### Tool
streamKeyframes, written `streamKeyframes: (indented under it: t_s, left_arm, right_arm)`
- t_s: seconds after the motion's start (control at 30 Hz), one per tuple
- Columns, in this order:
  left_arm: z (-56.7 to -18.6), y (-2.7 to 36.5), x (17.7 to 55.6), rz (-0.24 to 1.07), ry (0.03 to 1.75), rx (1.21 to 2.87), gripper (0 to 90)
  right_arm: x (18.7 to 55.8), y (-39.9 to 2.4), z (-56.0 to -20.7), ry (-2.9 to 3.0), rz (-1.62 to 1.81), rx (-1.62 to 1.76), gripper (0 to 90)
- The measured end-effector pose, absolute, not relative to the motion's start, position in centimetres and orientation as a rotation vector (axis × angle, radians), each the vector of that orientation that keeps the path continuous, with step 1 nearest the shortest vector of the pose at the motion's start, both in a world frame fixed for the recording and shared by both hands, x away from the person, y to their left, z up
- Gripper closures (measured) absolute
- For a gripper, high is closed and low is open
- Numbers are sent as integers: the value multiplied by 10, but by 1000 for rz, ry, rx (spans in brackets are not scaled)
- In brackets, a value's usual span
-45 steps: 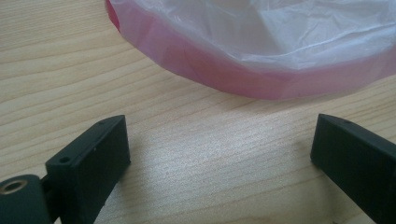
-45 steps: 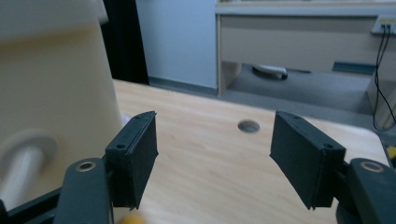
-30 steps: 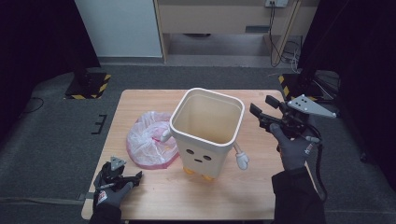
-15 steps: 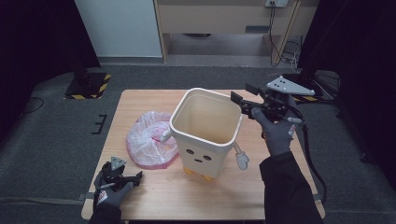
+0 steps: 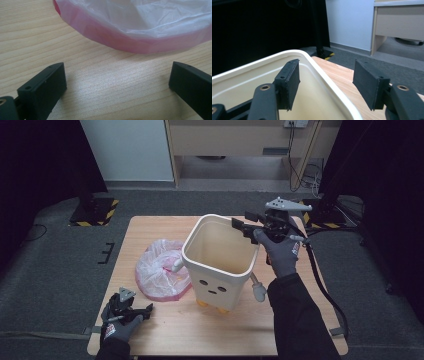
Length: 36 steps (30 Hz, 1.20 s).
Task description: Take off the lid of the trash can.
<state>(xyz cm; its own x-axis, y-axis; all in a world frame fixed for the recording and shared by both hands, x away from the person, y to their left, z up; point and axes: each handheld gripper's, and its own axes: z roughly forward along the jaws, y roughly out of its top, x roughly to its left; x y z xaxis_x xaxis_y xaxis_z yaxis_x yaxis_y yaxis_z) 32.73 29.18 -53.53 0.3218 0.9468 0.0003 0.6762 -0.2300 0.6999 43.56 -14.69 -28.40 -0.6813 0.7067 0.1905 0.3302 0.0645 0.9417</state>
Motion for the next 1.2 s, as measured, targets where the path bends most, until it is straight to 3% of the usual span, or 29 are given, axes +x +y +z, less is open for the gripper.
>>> streamKeyframes:
  t_s: [0.2,0.67,1.2]
  left_arm:
    - [-535,292,327,582,1426,1991,3]
    - [-535,292,327,582,1426,1991,2]
    - [-535,292,327,582,1426,1991,2]
  right_arm:
    - [441,-142,-292,2094,1552,1058,427]
    - [446,-144,-300,2146,1522,1088,629]
    - [452,-149,-297,2202,1597,1175,657]
